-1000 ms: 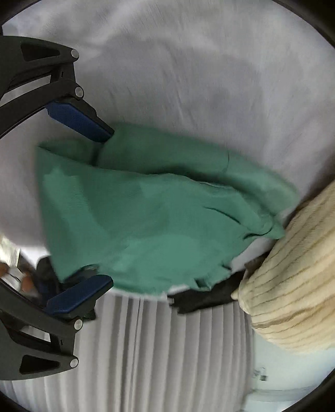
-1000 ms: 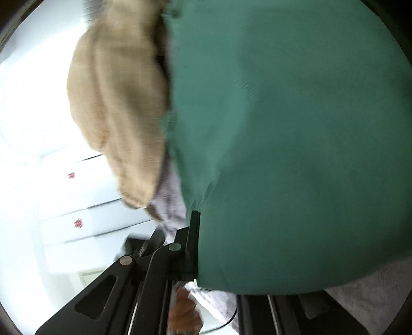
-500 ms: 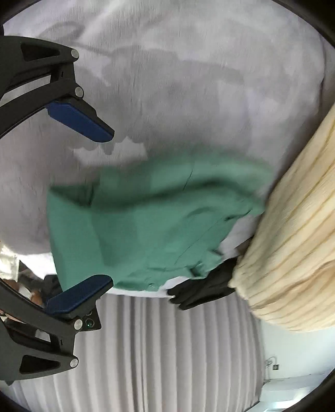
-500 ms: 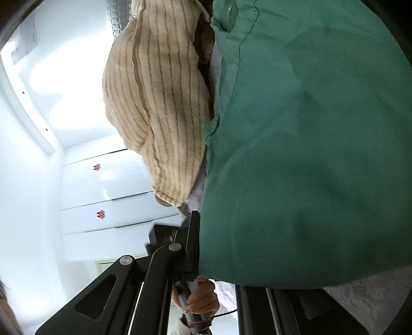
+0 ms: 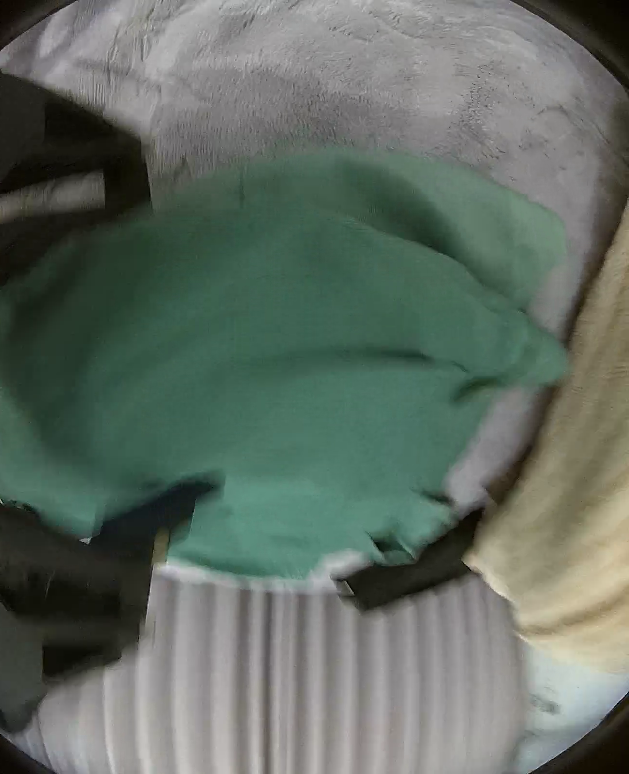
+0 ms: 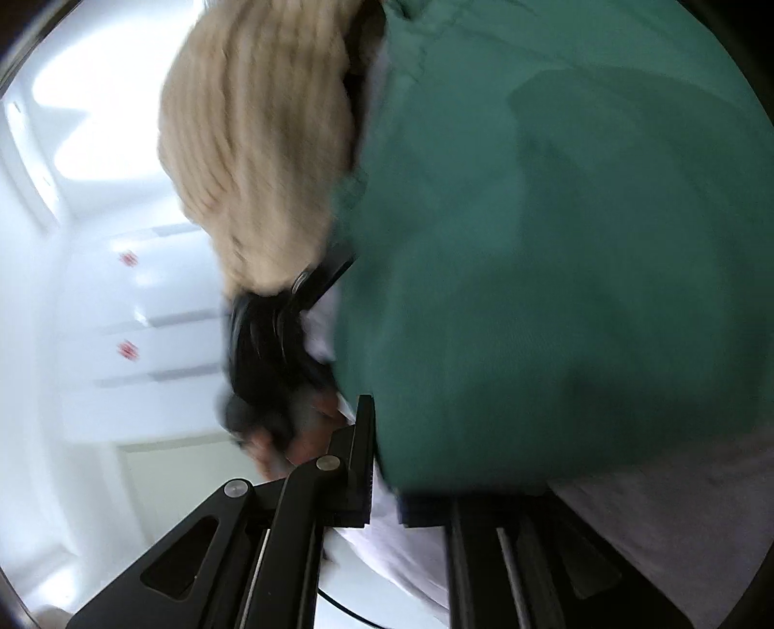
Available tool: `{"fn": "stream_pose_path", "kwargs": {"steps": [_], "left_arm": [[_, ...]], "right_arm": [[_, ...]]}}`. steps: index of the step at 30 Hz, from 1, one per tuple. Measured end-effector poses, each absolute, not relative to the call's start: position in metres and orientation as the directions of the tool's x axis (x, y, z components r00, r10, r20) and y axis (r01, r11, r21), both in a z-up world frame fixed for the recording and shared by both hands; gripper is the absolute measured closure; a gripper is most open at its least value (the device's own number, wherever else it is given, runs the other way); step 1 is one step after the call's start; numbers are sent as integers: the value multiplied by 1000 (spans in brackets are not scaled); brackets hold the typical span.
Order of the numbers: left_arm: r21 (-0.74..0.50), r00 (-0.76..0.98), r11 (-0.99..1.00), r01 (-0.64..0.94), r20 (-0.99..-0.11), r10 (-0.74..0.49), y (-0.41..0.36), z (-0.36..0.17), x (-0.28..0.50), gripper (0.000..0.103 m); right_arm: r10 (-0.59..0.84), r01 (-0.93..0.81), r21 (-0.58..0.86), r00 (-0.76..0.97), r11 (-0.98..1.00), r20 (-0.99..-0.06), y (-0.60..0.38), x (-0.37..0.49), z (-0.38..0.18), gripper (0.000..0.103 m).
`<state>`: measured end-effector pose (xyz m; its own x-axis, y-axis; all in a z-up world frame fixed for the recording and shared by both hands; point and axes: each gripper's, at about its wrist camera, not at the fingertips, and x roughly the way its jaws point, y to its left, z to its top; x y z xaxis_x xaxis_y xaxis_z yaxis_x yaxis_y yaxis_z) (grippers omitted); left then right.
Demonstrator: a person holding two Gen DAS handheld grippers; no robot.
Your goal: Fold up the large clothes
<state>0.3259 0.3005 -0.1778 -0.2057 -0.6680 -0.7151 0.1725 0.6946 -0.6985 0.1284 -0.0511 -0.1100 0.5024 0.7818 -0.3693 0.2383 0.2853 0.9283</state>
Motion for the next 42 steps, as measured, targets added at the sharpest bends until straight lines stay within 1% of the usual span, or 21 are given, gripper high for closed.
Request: {"fn": "stream_pose_path", "kwargs": {"steps": [2, 3, 5, 7, 9, 11, 13, 15, 17, 20, 23, 26, 27, 31, 33, 35, 37, 39, 40, 41, 42], "left_arm": [[-679, -207, 710, 186, -734, -647, 299, -179, 324, 75], [-674, -198, 714, 191, -739, -644, 298, -177, 324, 79], [-665, -171, 717, 211, -747, -643, 297, -168, 322, 82], [-643, -133, 721, 256, -763, -633, 291, -154, 319, 84], [-624, -104, 722, 298, -773, -625, 286, -139, 315, 84], [-612, -80, 720, 327, -778, -624, 279, -123, 313, 84], [-608, -61, 714, 347, -774, -630, 270, -106, 312, 84], [-600, -47, 708, 374, -774, -631, 254, -87, 309, 84], [-591, -47, 688, 422, -772, -634, 227, -64, 301, 84], [-547, -30, 651, 527, -777, -628, 177, -29, 282, 84], [-455, -7, 615, 644, -808, -590, 120, -5, 255, 84], [-339, 14, 537, 773, -836, -548, 54, 6, 214, 84], [-310, 10, 510, 802, -847, -531, 34, 4, 201, 84], [-218, -16, 400, 890, -893, -451, -46, -26, 148, 84], [-179, -11, 386, 905, -917, -398, -74, -47, 131, 84], [-100, 34, 385, 917, -945, -325, -92, -70, 117, 83], [-78, 51, 385, 920, -948, -314, -91, -75, 108, 70], [-136, 17, 384, 913, -929, -369, -89, -68, 105, 22], [-167, 2, 380, 910, -914, -406, -87, -60, 104, 18], [-206, -19, 359, 910, -887, -461, -85, -46, 99, 18], [-225, -38, 331, 916, -873, -487, -82, -37, 95, 18]], "right_arm": [[814, 213, 905, 397, 369, -425, -50, 118, -103, 90], [821, 190, 900, 369, 391, -435, -52, 110, -98, 89], [802, 153, 885, 376, 440, -464, -63, 97, -86, 75], [704, 137, 830, 467, 540, -535, -88, 87, -71, 74], [598, 194, 783, 545, 592, -587, -112, 91, -73, 77], [533, 233, 752, 579, 617, -617, -128, 101, -85, 88], [504, 261, 722, 566, 640, -652, -133, 114, -105, 90], [538, 299, 724, 509, 622, -672, -128, 126, -139, 92], [551, 291, 737, 513, 610, -659, -124, 128, -156, 92], [568, 283, 768, 536, 575, -624, -126, 121, -159, 92], [618, 282, 838, 574, 467, -537, -141, 105, -163, 92], [625, 279, 895, 642, 349, -444, -164, 74, -163, 92], [606, 277, 908, 678, 313, -416, -176, 58, -163, 92], [500, 333, 911, 762, 242, -412, -217, 3, -179, 92], [501, 352, 919, 771, 179, -393, -227, -14, -197, 92], [508, 352, 927, 780, 127, -366, -232, -23, -209, 92], [515, 339, 935, 787, 101, -341, -234, -31, -216, 92], [520, 327, 941, 790, 90, -325, -233, -34, -219, 92], [523, 324, 942, 791, 86, -319, -233, -34, -220, 92], [524, 321, 943, 791, 83, -316, -233, -37, -221, 92], [524, 323, 943, 791, 80, -315, -235, -38, -222, 92]]}}
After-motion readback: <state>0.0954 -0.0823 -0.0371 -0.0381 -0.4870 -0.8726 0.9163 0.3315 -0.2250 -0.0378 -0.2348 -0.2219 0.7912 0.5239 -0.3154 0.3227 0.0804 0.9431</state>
